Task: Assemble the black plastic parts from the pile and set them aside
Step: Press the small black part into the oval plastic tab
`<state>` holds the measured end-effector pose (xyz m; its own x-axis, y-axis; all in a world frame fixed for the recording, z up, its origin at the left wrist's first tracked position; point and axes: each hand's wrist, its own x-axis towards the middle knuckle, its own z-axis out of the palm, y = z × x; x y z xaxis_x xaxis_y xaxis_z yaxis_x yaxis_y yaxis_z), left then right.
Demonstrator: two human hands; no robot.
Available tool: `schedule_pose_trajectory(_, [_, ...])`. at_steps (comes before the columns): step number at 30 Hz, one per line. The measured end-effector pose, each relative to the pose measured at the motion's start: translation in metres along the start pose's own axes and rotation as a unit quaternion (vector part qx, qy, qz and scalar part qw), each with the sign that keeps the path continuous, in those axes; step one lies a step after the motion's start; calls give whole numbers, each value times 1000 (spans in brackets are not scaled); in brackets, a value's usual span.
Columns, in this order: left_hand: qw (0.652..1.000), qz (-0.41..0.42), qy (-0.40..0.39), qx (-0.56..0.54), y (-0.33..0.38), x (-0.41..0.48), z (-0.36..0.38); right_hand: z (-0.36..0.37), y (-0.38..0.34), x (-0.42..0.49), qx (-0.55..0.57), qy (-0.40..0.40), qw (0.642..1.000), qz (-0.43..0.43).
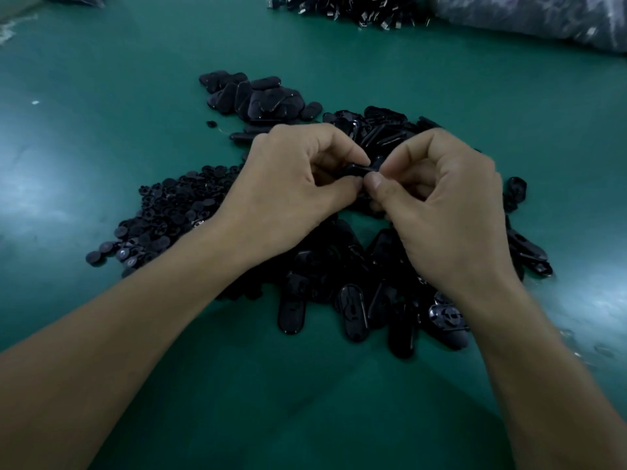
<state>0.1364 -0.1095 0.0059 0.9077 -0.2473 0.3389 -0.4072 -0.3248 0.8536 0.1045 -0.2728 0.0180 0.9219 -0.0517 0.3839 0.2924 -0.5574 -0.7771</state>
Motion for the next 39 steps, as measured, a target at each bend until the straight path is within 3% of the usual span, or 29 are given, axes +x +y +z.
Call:
schedule_pose_trajectory(7, [994, -53, -33, -87, 3, 4, -5, -1, 6, 1, -29, -16, 999, -29])
schedule_pose_trajectory(12, [979, -103, -62, -167, 1, 6, -11, -3, 9, 5, 102, -70, 992, 31])
schedule_pose_trajectory(18, [972, -123, -71, -189, 1, 6, -12, -7, 9, 5, 147, -75, 985, 48])
schedule_pose_trajectory(32, [961, -155, -76, -216, 2, 4, -9, -8, 9, 5, 129, -107, 986, 25])
schedule_pose_trajectory(39, [961, -156, -74, -216, 4, 4, -10, -6, 10, 4, 111, -84, 990, 32])
